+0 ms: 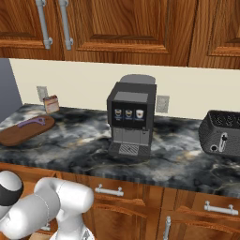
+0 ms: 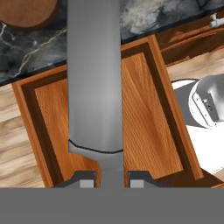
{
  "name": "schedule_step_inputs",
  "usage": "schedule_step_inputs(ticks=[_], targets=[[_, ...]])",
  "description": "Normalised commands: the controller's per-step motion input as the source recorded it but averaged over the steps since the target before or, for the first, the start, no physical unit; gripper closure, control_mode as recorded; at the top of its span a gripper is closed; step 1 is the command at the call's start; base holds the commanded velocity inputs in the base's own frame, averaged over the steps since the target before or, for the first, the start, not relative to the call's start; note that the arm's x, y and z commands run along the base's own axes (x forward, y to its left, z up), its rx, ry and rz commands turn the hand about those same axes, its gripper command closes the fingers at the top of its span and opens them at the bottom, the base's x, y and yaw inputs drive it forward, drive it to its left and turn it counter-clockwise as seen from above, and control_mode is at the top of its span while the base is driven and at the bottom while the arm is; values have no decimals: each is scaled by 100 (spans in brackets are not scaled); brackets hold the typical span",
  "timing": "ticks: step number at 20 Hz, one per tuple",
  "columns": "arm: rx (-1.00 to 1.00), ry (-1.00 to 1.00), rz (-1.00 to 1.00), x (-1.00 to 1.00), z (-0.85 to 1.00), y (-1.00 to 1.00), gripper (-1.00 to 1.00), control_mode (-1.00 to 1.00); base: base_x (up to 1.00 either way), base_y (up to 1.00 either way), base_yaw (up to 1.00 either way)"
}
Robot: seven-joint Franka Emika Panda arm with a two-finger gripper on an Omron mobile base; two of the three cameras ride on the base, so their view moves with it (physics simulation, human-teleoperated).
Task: Open the drawer on the left and place the cutting tools on the cutting board.
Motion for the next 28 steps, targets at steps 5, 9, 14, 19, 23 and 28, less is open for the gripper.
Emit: schedule_step_inputs(ticks=[5,9,14,19,23,28], targets=[[5,-18,-3,-2,1,-2,100,-100,0,0,0],[16,-29,-8,-6,3,-21,100,-100,0,0,0],[12,-8,-4,5,1,-6,100,-100,0,0,0],[8,7,-7,27,20,4,100,-100,0,0,0],[6,7,-15,38,31,22,100,-100,0,0,0],[1,-1,-14,23,3,30,100,-100,0,0,0]])
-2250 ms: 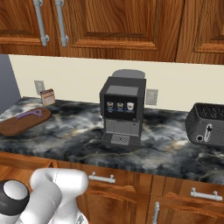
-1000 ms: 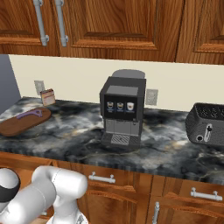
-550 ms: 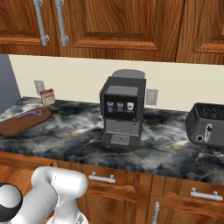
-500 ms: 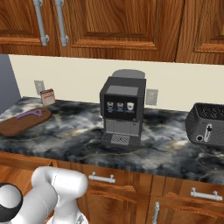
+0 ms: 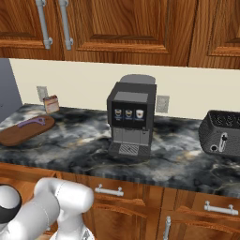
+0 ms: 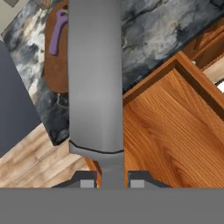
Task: Open the drawer on the left and place the cutting tools on the cutting board.
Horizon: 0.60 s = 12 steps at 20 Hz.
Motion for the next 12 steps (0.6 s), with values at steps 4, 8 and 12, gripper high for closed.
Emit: schedule_step_inputs(ticks=[4,8,12], targets=[[0,-5,-13,20,0,26,100,-100,0,0,0],[0,-1,-5,41,0,11,100,-100,0,0,0],[0,0,-2,55,0,10,100,-100,0,0,0]])
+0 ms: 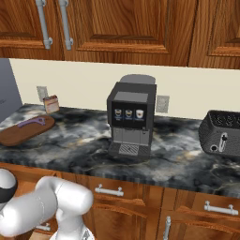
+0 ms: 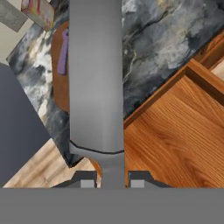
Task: Open the drawer on the left and place the cutting tools on the cutting board.
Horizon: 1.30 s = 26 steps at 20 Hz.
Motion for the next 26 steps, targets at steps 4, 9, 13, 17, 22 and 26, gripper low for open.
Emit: schedule_step_inputs(ticks=[4,9,13,17,22,26], targets=[[0,1,-1,49,-2,9,100,-100,0,0,0],[0,0,0,31,-16,1,100,-100,0,0,0],[0,0,0,27,-17,0,100,-100,0,0,0],[0,0,0,32,-20,0,100,-100,0,0,0],[0,0,0,29,-35,0,100,-100,0,0,0],[0,0,0,23,-38,0,100,-100,0,0,0]])
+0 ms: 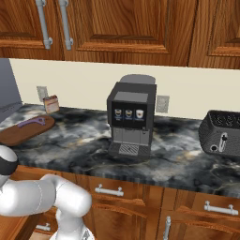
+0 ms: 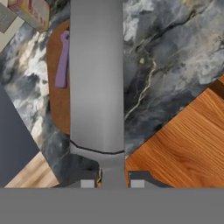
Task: Open the drawer on the left and place the cutting tools on the cutting board.
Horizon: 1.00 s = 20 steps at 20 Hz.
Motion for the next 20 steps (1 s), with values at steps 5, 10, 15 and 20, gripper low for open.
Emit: schedule_step_inputs(ticks=[5,10,15,20], targets=[[0,0,0,23,-25,6,100,-100,0,0,0],[0,0,0,29,-27,17,100,-100,0,0,0],[0,0,0,37,-25,19,100,-100,0,0,0],[-1,0,-1,47,-13,11,100,-100,0,0,0]])
